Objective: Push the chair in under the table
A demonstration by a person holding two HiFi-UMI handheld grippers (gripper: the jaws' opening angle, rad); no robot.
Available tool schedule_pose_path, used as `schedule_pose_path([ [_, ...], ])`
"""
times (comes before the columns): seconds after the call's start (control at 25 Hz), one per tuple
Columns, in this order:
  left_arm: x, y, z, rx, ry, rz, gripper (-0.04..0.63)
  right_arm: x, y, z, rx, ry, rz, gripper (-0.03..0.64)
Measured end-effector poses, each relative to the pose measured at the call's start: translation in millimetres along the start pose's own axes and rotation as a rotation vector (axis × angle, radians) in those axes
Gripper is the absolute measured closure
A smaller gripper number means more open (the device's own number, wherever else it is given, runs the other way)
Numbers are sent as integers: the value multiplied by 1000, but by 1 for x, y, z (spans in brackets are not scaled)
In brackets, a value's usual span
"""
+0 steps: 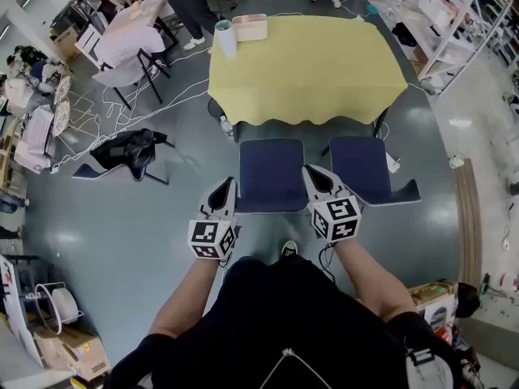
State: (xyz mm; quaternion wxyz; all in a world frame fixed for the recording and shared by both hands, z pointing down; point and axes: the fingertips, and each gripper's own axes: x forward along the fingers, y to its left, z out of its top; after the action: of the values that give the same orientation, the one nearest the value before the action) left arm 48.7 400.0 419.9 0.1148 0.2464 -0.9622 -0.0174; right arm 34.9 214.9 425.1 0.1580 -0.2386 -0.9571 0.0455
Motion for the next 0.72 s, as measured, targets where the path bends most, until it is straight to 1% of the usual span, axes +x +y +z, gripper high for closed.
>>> schedule_pose_path([
  [0.16,4,0,-6,31,37,-2,586,9,-1,-3,8,10,15,603],
  [0.32,7,4,-5,44,47,-11,586,11,-2,-7,15,25,4,603],
  [0.44,7,13,-9,34,60,-10,586,13,2,-11,-5,44,1,603],
  [0.56,7,17,-20,38,80,-27,586,15,3,-22,-15,73,-14,603],
  [0.72,8,24,-44,36,115,-47,586,20,5,-48,-29,125,-33,603],
])
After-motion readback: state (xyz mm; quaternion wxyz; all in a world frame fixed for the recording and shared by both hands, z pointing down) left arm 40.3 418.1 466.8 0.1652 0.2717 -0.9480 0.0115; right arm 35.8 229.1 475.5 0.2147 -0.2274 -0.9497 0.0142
